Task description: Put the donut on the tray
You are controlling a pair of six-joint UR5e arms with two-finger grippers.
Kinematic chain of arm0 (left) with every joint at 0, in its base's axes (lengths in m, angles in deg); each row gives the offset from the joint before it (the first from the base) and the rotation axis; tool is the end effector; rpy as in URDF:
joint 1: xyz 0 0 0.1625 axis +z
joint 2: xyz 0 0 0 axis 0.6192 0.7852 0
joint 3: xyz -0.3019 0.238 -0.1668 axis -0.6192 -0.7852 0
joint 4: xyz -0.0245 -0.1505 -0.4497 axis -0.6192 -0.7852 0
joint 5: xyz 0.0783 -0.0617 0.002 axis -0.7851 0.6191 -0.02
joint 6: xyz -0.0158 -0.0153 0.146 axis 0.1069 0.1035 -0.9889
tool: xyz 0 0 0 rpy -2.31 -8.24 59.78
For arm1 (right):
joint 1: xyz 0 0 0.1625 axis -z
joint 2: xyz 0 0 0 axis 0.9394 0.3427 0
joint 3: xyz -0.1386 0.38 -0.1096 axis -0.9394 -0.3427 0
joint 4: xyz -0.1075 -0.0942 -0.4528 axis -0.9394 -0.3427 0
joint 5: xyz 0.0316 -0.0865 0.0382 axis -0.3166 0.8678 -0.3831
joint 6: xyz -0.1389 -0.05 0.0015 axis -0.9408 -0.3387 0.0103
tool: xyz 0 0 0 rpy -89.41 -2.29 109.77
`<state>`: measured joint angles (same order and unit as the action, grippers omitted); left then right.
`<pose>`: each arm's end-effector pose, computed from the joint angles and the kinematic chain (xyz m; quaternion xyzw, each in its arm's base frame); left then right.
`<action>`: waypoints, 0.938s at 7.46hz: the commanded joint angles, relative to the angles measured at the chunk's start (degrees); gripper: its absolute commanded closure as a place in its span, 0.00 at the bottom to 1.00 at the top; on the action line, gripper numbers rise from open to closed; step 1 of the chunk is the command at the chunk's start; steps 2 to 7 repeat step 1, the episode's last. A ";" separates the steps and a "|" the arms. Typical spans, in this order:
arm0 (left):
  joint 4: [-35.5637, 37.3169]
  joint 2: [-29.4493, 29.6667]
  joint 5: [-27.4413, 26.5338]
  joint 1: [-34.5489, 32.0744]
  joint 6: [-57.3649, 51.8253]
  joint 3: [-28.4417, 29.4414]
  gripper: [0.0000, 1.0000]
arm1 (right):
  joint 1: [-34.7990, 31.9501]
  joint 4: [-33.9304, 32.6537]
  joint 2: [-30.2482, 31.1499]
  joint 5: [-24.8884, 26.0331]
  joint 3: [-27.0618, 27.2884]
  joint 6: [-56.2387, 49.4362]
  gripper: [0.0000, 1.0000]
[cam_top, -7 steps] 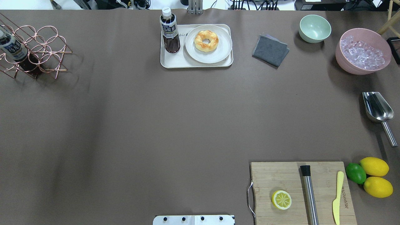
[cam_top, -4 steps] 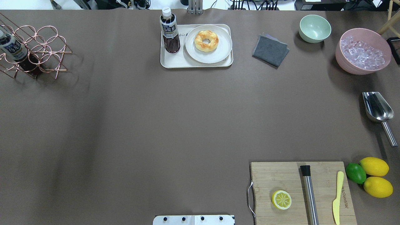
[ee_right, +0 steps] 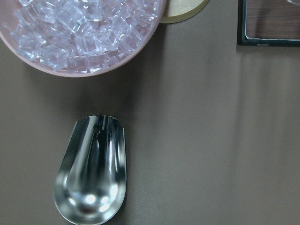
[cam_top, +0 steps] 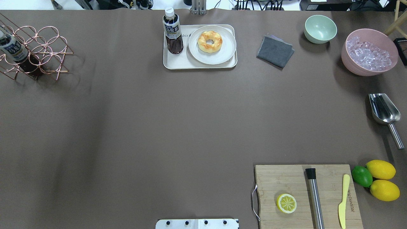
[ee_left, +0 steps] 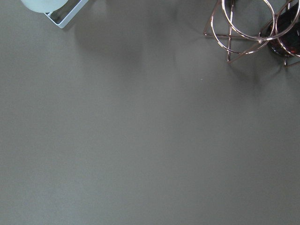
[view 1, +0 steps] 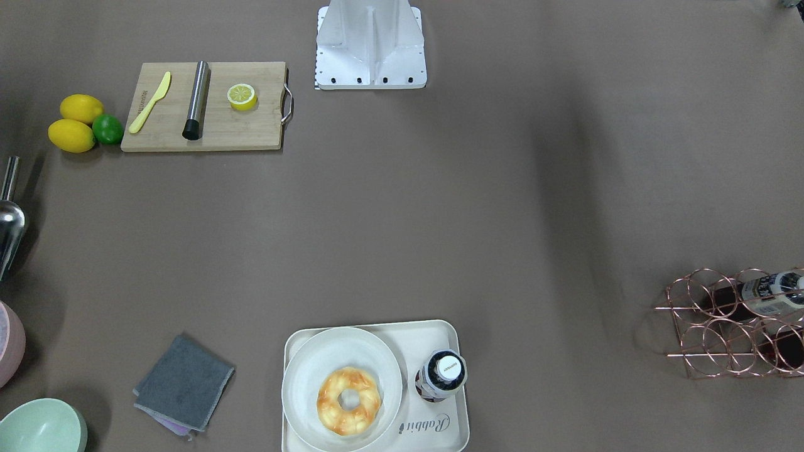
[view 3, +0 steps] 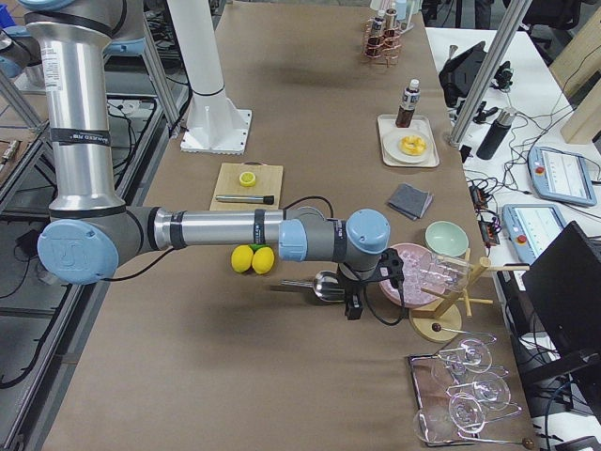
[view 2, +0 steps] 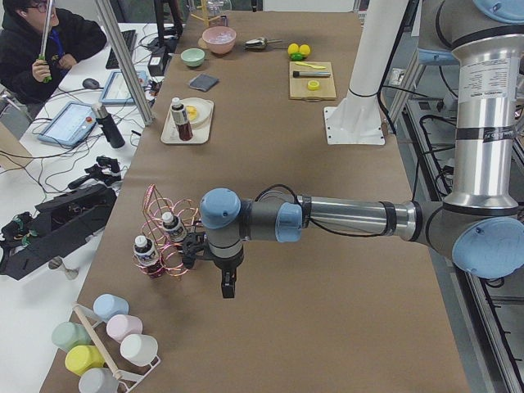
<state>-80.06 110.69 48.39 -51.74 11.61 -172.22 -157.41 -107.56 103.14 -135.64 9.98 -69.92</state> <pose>-0.0386 -0.5379 0.6627 0.0035 0.3416 -0.0259 0.9395 0.0033 -0.5734 0.6559 0.0219 -0.3823 -0.0647 0.9215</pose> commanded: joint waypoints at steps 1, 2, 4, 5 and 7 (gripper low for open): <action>-0.08 0.12 -2.12 0.00 0.05 -0.34 0.02 | 0.00 0.05 0.08 -1.23 0.07 0.08 0.00; -0.08 0.12 -2.12 0.00 0.05 -0.34 0.02 | 0.00 0.05 0.08 -1.23 0.07 0.08 0.00; -0.08 0.12 -2.12 0.00 0.05 -0.34 0.02 | 0.00 0.05 0.08 -1.23 0.07 0.08 0.00; -0.08 0.12 -2.12 0.00 0.05 -0.34 0.02 | 0.00 0.05 0.08 -1.23 0.07 0.08 0.00; -0.08 0.12 -2.12 0.00 0.05 -0.34 0.02 | 0.00 0.05 0.08 -1.23 0.07 0.08 0.00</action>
